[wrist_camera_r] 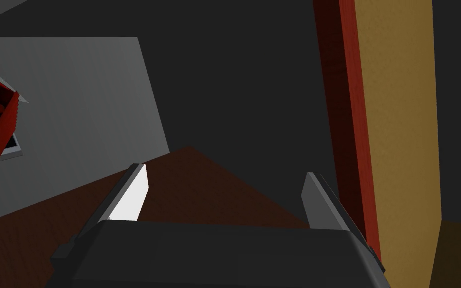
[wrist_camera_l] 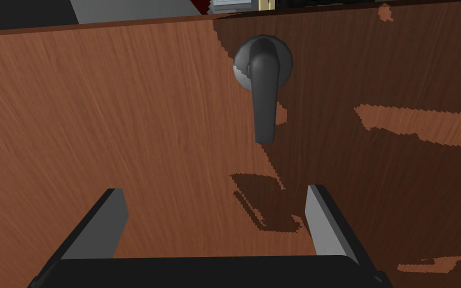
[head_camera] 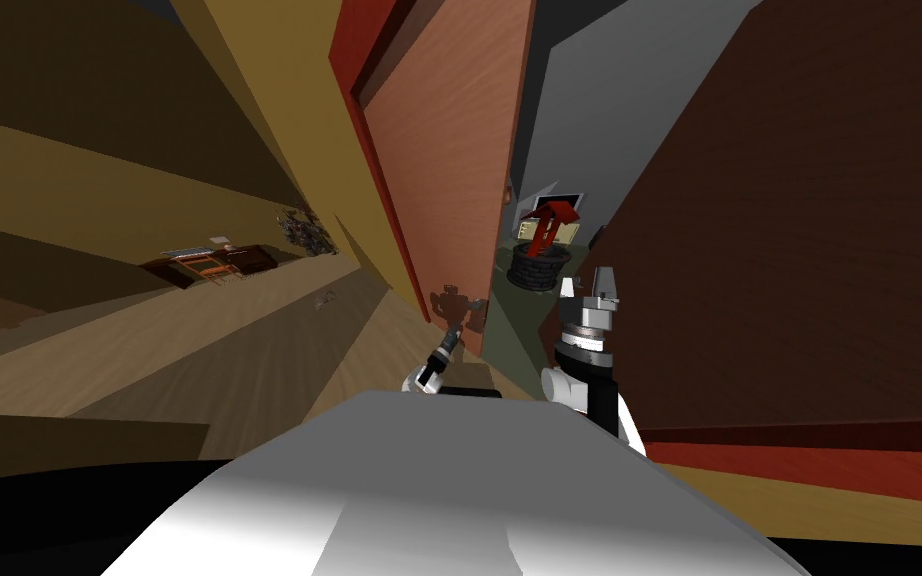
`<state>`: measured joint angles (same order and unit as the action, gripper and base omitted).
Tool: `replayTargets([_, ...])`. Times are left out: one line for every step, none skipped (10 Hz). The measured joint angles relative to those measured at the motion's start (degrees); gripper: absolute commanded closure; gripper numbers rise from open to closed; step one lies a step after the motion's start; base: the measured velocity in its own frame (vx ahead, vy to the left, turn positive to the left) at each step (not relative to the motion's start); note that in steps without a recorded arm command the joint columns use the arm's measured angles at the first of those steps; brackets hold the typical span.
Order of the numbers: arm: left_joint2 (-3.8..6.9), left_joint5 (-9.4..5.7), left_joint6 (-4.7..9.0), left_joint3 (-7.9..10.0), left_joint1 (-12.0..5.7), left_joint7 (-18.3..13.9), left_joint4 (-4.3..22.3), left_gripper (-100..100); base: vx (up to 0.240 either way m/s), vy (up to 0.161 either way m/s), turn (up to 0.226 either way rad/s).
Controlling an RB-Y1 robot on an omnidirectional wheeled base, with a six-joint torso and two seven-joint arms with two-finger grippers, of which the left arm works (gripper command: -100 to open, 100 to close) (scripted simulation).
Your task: Push the door open
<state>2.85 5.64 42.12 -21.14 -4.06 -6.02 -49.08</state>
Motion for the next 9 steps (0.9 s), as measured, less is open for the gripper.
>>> replayTargets([-0.41, 0.0, 0.49, -0.33, -0.58, 0.06, 1.51, -100, 0.117, 0.088, -0.078])
replayTargets([-0.58, 0.02, 0.64, -0.79, -0.79, -0.07, 2.23, -100, 0.117, 0.09, -0.059])
replayTargets([-1.08, 0.06, 0.82, -1.21, -1.07, -0.03, 3.27, -100, 0.099, 0.08, -0.041])
replayTargets([-1.36, 0.05, 1.22, -1.45, -1.54, -0.03, 4.49, -100, 0.098, 0.086, -0.056])
replayTargets([-1.78, 0.02, 1.64, -1.69, -2.21, -0.05, 5.96, -100, 0.106, 0.101, -0.072])
replayTargets([-2.32, 0.0, 1.9, -2.02, -2.85, -0.06, 7.31, -100, 0.108, 0.093, -0.084])
replayTargets([-2.73, -0.01, 2.12, -2.39, -3.43, -0.2, 8.53, -100, 0.116, 0.09, -0.071])
replayTargets([-3.0, 0.03, 2.08, -2.88, -3.61, -0.42, 9.03, -100, 0.094, 0.084, -0.039])
replayTargets([-3.21, 0.04, 2.4, -3.16, -3.81, -0.56, 9.87, -100, 0.036, 0.037, -0.008])
